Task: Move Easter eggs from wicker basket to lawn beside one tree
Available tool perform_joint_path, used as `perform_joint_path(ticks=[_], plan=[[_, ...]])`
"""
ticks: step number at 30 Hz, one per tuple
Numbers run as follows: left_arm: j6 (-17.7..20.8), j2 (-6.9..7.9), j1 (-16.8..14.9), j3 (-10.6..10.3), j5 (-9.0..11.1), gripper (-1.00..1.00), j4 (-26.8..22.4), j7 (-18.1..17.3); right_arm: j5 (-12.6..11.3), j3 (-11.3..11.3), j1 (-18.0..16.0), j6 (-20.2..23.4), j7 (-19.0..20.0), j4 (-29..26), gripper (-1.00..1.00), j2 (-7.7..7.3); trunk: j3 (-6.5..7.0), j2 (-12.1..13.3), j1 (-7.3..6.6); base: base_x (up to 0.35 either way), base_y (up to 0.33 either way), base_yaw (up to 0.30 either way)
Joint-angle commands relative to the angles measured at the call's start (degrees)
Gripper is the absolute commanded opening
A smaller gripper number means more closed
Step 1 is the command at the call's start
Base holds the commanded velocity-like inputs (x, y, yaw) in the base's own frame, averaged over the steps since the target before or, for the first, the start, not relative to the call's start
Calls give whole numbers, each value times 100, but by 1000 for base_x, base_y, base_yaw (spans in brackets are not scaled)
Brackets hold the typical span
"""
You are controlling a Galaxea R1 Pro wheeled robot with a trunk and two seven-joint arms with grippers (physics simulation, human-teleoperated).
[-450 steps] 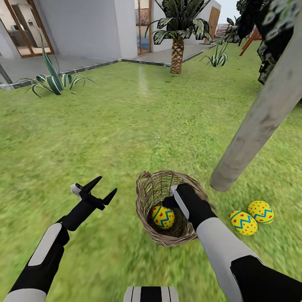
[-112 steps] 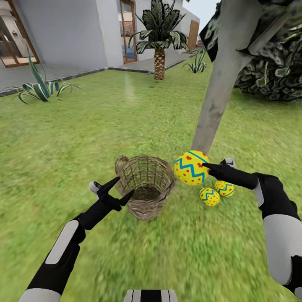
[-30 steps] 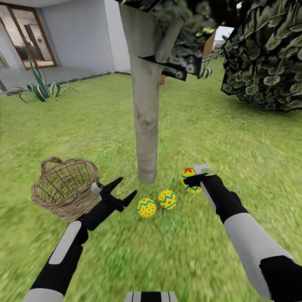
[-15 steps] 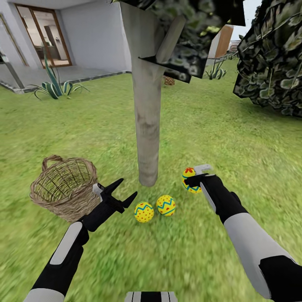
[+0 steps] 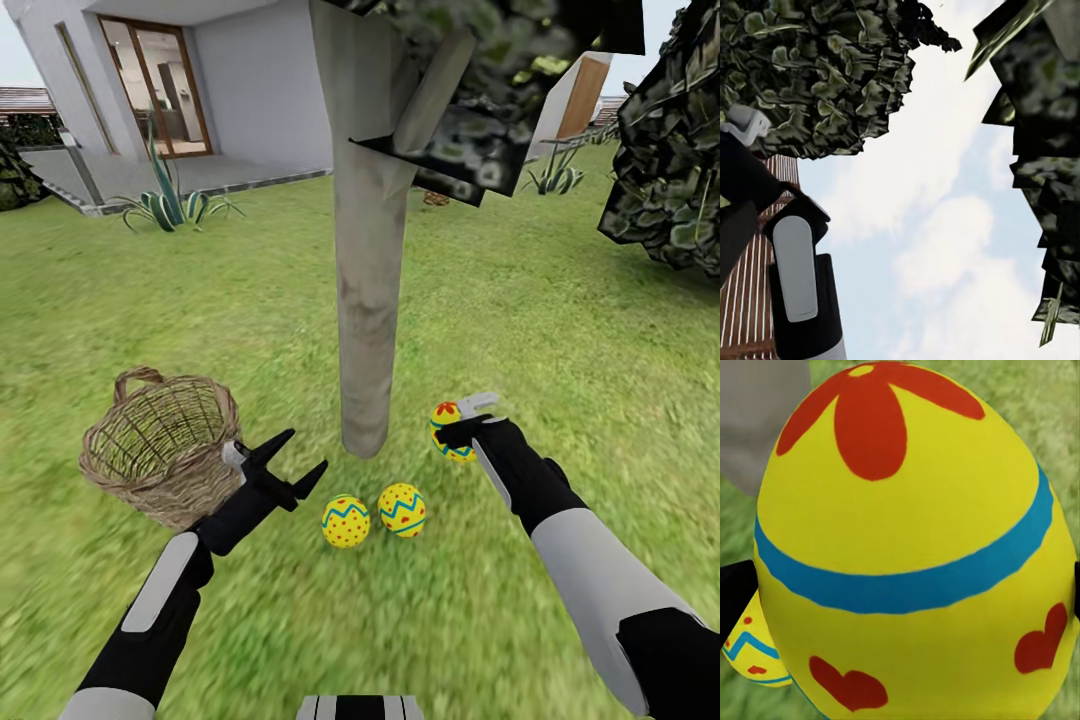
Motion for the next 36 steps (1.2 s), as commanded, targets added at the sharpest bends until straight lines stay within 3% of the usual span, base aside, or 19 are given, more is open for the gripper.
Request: perform_joint_path(ticks=[1,8,10,12,15,19,22,33,36], plan=[[15,-6,-3,-3,-2,100,20,-32,15,19,-6,25,5,-8,-100,-7,-4,-2,-1,1,-1,1],[-1,-70,-3,-12,-16,100,19,-14,10,18,-4,12,-10,43,-100,-22,-137,-10,14,0,0,0],[-2,-70,-4,-12,-16,100,17,-14,265,24,-1,-91,-258,185,-100,-7,-182,-12,20,0,0,0],[-2,-72,-4,-12,-18,100,19,-14,516,26,-1,-726,-638,714,-100,46,-226,-15,25,0,0,0],[-2,-77,-3,-12,-19,100,18,-14,573,19,-7,-1662,-1224,1706,-100,215,-292,-19,32,0,0,0],[-2,-79,-3,-12,-19,100,15,-14,510,-28,-13,-2656,-1343,2563,-100,224,-381,-24,43,0,0,0],[-2,-79,-4,-12,-19,100,14,-14,525,-7,-8,-3245,-1347,2652,-100,305,-447,-28,50,0,0,0],[-2,-77,-4,-12,-16,100,-17,-13,526,-11,-7,-3324,-1348,2588,-100,370,-691,-43,79,0,0,0],[3,-71,-3,-12,-13,100,-22,-20,537,7,-6,-3329,-1341,2569,-100,378,-691,-43,79,0,0,0]])
